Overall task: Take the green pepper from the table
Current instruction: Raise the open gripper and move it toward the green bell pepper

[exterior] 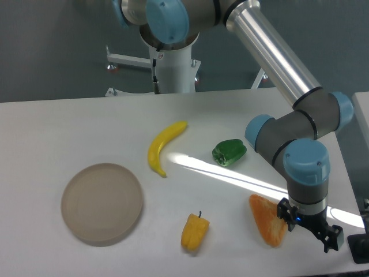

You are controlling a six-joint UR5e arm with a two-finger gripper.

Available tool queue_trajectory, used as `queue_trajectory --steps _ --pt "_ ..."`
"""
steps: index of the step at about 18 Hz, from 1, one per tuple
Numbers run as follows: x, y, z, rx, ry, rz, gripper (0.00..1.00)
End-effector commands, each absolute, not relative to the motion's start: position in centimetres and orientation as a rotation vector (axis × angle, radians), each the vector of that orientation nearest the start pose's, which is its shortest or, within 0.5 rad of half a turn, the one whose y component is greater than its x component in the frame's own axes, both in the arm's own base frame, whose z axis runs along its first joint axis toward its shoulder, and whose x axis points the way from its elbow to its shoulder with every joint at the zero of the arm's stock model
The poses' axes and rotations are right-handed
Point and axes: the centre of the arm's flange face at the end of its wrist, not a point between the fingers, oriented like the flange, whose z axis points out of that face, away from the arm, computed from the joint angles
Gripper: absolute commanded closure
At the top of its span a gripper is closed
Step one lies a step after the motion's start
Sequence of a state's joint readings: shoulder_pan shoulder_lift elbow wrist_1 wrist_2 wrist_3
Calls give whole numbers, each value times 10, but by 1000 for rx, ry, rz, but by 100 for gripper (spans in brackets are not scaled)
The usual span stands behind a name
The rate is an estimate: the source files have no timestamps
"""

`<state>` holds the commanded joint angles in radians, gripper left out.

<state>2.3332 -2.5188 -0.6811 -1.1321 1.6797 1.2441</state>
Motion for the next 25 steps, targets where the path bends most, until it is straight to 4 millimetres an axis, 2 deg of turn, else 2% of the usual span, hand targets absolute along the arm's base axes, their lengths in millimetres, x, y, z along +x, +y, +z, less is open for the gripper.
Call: queue_trajectory --steps 5,9,14,16,18,19,20,22,25 --pt "-508 711 334 -2897 670 569 0" --pt "-499 714 330 -2898 675 547 0" --pt "-482 693 342 -2906 678 469 0" --pt "-477 672 343 -2902 639 362 0" --pt "-475 634 350 -2888 585 253 0" --pt "-464 614 350 -2884 569 193 0" --pt "-462 597 351 -2896 550 172 0" --pt "-452 581 343 -2916 555 132 0" --pt "-435 570 344 -2924 567 108 0"
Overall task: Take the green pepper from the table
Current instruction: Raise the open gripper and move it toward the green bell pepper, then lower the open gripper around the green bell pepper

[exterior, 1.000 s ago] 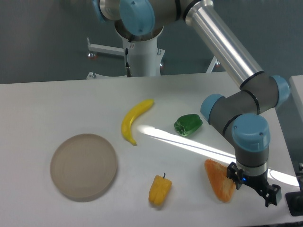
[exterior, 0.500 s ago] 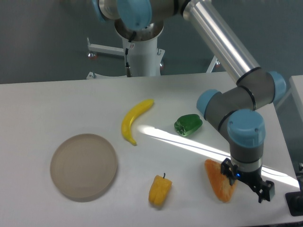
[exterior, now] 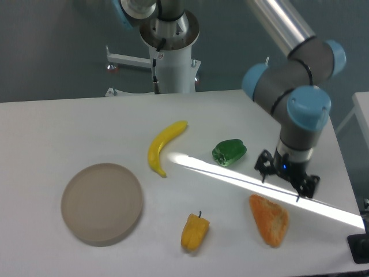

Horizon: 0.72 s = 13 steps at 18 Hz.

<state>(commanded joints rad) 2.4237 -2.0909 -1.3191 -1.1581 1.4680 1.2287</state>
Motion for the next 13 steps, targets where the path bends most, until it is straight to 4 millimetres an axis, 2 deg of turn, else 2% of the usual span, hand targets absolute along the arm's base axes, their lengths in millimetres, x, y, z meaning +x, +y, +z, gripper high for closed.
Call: queue_trajectory --steps 2,5,9,13 --pt "-421 562 339 -2931 629 85 0" --pt "-414 555 322 -2934 816 64 0" --pt "-406 552 311 -2977 921 48 0" --pt "-378 555 308 -2978 1019 -33 0"
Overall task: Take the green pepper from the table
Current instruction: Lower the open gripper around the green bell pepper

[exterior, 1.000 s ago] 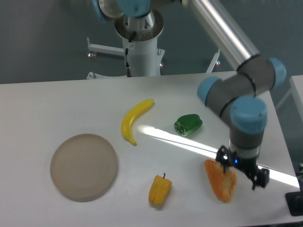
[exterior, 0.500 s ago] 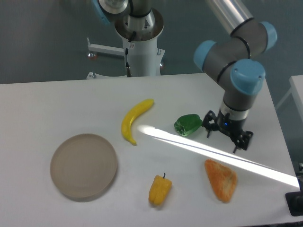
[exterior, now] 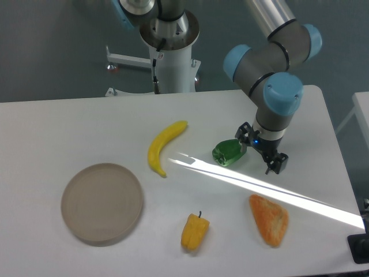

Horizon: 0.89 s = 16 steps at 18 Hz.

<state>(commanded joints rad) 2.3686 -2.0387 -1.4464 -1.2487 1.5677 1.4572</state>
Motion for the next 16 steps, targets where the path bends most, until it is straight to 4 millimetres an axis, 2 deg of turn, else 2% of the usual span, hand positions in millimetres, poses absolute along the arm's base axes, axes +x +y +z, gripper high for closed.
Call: queue_trajectory --steps 3,5,7,9,16 --pt "-369 550 293 -2981 1033 -64 0" --pt "-368 546 300 -2979 1032 -56 0" --pt "-365 539 292 -2984 1032 -81 0" --pt "-362 535 297 -2980 1038 -74 0" --pt "-353 524 280 -2978 1029 -67 0"
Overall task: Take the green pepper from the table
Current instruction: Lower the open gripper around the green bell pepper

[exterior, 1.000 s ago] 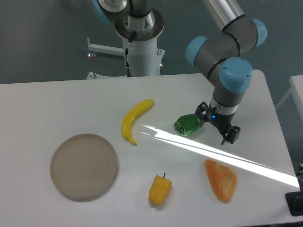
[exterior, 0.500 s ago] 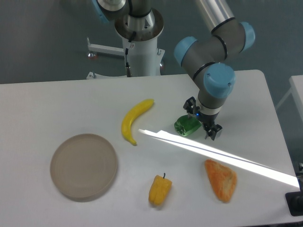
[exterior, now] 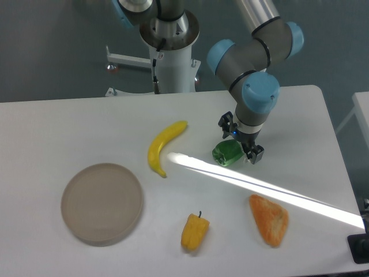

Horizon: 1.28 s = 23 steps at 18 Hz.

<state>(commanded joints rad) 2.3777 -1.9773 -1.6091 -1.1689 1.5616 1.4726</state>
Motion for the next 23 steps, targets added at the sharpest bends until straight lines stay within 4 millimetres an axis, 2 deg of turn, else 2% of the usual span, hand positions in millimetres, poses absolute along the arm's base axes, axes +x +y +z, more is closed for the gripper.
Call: queue_trajectory --steps 6,8,12,17,19,22,23 --pt "-351 520 272 -2978 1016 -73 0" --pt "-348 517 263 -2977 1019 -70 0" --pt "-346 517 261 -2976 1003 -59 0" --pt "-345 518 261 -2975 1000 -53 6" --pt "-345 518 260 -2976 995 -56 20" --pt "-348 520 266 -2969 993 -43 68" --pt "-348 520 266 -2969 991 -43 70"
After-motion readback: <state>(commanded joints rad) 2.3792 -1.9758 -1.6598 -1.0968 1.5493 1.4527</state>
